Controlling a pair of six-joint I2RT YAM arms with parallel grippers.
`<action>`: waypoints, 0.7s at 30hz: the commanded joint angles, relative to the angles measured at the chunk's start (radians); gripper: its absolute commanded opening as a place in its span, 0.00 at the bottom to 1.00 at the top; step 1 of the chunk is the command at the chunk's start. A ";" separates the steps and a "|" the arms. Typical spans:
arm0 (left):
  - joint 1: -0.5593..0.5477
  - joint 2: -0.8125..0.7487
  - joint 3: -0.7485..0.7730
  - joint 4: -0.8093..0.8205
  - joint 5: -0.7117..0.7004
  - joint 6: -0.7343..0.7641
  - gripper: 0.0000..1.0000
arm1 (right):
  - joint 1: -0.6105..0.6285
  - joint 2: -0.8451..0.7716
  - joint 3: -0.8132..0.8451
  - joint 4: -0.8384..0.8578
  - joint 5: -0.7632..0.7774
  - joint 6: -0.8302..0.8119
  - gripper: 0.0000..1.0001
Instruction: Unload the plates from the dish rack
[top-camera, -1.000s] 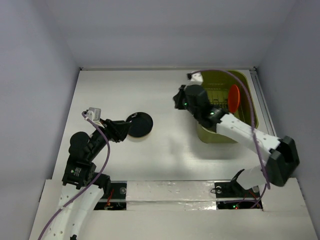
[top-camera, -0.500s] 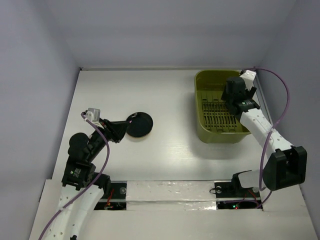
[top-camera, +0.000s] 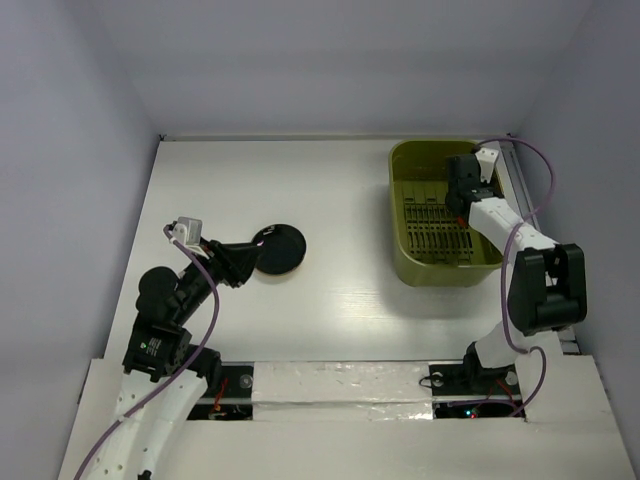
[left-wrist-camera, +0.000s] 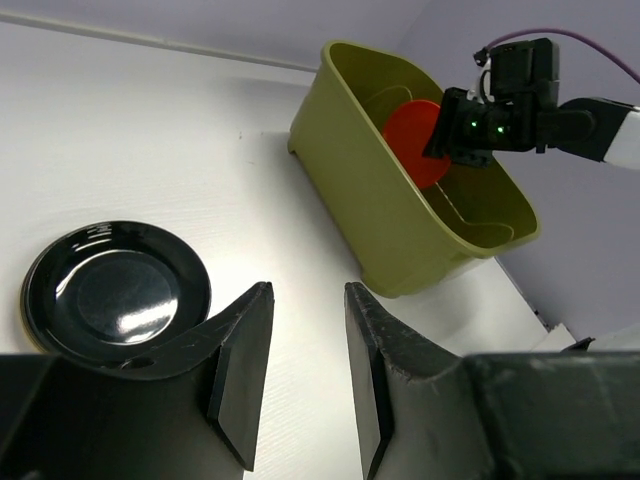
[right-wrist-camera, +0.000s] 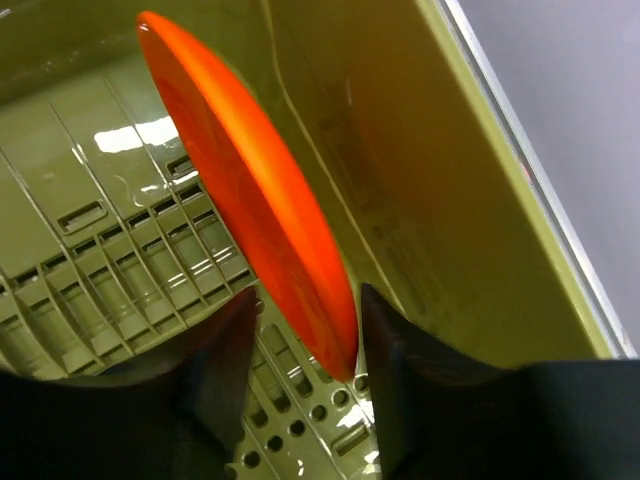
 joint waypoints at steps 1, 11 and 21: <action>-0.010 -0.009 0.011 0.039 0.006 0.003 0.32 | -0.009 0.012 0.064 0.024 0.033 -0.016 0.47; -0.010 -0.003 0.012 0.040 0.007 0.003 0.32 | -0.009 -0.050 0.082 -0.012 0.036 -0.028 0.17; -0.010 -0.003 0.011 0.040 0.003 0.000 0.32 | 0.031 -0.164 0.176 -0.127 0.064 -0.059 0.00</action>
